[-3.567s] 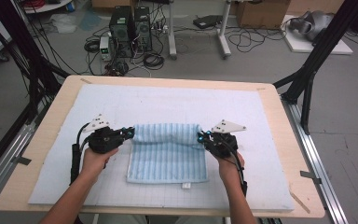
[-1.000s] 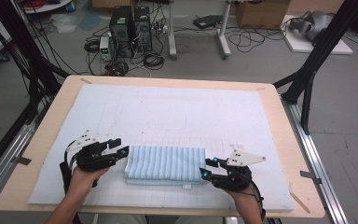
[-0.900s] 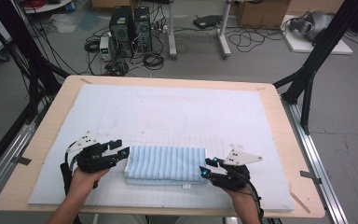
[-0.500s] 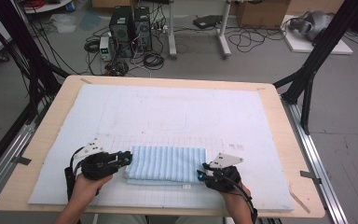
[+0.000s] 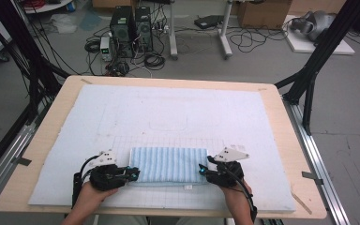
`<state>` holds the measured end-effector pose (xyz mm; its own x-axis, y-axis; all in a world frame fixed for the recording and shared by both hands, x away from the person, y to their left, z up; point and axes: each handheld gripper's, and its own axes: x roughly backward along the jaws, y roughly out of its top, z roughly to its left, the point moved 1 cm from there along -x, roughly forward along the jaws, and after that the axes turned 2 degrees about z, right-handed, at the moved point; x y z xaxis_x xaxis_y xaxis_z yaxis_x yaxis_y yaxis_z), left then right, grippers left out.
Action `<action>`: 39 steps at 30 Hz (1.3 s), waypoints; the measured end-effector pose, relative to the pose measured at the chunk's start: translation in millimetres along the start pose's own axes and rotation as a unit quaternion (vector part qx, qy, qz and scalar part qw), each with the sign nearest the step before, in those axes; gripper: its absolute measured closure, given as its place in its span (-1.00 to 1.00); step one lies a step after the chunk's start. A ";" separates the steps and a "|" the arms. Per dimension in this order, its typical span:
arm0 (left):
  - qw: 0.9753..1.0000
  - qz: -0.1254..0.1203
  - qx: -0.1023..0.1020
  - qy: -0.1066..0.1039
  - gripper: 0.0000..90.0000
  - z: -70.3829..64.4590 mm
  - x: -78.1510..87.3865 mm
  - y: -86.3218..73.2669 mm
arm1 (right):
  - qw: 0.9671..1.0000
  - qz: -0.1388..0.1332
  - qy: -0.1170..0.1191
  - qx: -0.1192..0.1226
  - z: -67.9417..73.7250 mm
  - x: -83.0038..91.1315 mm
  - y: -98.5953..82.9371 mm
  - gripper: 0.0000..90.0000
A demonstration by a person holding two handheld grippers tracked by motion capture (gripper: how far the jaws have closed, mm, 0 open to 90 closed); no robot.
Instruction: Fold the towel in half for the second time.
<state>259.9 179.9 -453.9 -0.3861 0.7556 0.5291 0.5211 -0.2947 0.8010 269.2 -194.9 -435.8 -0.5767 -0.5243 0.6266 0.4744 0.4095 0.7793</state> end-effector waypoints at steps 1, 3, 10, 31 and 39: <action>1.000 -0.004 -0.004 0.001 0.65 0.0 0.3 0.5 | 1.000 0.000 -0.006 -0.001 -0.7 -1.3 2.2 0.11; 1.000 -0.019 -0.009 0.007 0.47 0.1 0.9 1.7 | 1.000 -0.002 -0.011 -0.004 -2.6 -5.2 5.7 0.06; 0.992 -0.105 -0.019 0.060 -0.16 9.8 14.2 10.3 | 0.998 -0.023 -0.036 -0.037 -9.9 -11.8 9.0 -0.38; 0.975 -0.180 -0.020 0.129 -0.57 42.2 53.5 16.1 | 0.991 -0.101 -0.078 -0.045 -39.4 58.5 -21.2 -0.74; 0.974 -0.180 -0.020 0.133 -0.57 43.3 63.7 10.2 | 0.990 -0.101 -0.089 -0.050 -39.0 67.6 -27.6 -0.74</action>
<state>273.6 250.3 -424.2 -0.7251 0.6373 0.2608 0.2868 -0.0648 0.9558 243.1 -270.7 -415.4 -0.7704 -0.4449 0.4566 0.3947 0.2296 0.8897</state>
